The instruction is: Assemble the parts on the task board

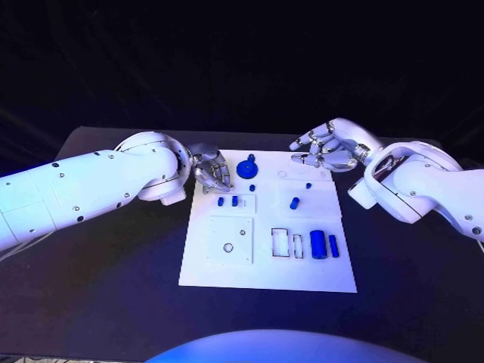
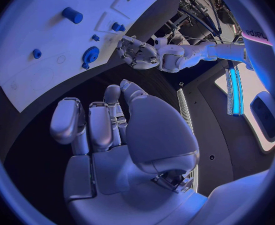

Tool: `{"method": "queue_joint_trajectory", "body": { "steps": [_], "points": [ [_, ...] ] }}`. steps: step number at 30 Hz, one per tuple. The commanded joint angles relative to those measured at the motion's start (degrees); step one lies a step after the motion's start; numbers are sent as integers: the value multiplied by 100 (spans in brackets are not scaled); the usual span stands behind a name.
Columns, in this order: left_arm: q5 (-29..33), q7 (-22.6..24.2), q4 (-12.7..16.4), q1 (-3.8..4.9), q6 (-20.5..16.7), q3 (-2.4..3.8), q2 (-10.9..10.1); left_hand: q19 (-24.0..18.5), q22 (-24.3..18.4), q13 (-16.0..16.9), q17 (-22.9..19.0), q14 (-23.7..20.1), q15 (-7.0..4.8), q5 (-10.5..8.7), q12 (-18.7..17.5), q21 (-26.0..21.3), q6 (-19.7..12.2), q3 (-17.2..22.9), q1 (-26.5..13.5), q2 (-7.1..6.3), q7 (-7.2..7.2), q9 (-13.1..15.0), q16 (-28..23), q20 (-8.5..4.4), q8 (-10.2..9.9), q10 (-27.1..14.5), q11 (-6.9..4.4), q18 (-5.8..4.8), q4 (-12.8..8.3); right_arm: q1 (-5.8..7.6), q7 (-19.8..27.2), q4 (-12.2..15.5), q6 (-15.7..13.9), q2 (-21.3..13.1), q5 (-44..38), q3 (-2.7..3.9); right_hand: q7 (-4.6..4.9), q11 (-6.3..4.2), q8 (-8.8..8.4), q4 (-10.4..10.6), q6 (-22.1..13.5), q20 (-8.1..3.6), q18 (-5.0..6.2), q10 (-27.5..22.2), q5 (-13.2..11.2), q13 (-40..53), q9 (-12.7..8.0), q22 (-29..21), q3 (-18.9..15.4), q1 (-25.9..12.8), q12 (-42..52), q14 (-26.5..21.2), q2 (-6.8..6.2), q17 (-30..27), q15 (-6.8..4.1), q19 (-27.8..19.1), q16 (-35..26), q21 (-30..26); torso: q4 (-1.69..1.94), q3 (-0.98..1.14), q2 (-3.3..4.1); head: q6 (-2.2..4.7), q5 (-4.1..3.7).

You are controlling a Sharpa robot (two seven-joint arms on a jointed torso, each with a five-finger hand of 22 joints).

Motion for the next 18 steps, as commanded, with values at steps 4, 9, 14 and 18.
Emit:
{"method": "queue_joint_trajectory", "body": {
  "steps": [4, 9, 14, 18],
  "points": [
    [-456, 1514, -73, -1, -808, -60, 175, -157, -680, -1079, -1402, -163, 202, 0, -805, -816, 219, 285, 514, -299, -36, -1024, -1560, 232, -928, 122, 130, 94, -251, -14, 29, -5, 52, 6, -19, 0, -13, -8, 31, 11, -32, 9, 103, -42, 29, -9, 8, -5, 12, 14, -39, 195, -7, -9, 0, -30, -30, -30, 10, -2, 2, 82, -64],
    [-900, 1674, -202, -14, -1040, -116, 321, 159, -752, -1606, -1660, 271, 172, -1, -1123, -799, 509, 141, 466, -290, 2, -1408, -1615, 180, -1164, 202, 153, 137, -313, -18, 35, -7, 43, 12, -19, 0, -13, -8, 31, 10, -32, 9, 104, -44, 31, -12, 8, -8, 13, 17, -42, 194, -7, -15, 0, -31, -36, -32, -2, 0, 5, 106, -61],
    [-1231, 1509, -377, -35, -950, -151, 484, 415, -825, -1891, -1649, 529, 169, -173, -1288, -807, 619, -95, 306, -304, -7, -1605, -1448, 171, -1280, 181, 155, 150, -235, -22, 47, -11, 46, 19, -6, 0, -13, -8, 31, 10, -32, 9, 104, -44, 31, -12, 8, -8, 13, 17, -42, 194, -7, -15, 0, -31, -36, -32, -12, 5, 7, 130, -50],
    [-1386, 1343, -520, -64, -839, -167, 611, 804, -815, -2088, -1494, 815, 108, -197, -1333, -693, 716, -296, 269, -263, -24, -1763, -1065, 111, -1367, 249, 106, 154, -189, -25, 57, -11, 45, 23, 5, 0, -13, -8, 31, 10, -32, 9, 104, -44, 31, -12, 8, -8, 13, 17, -42, 194, -7, -15, 0, -31, -36, -32, -12, 5, 10, 151, -65]
  ]
}}
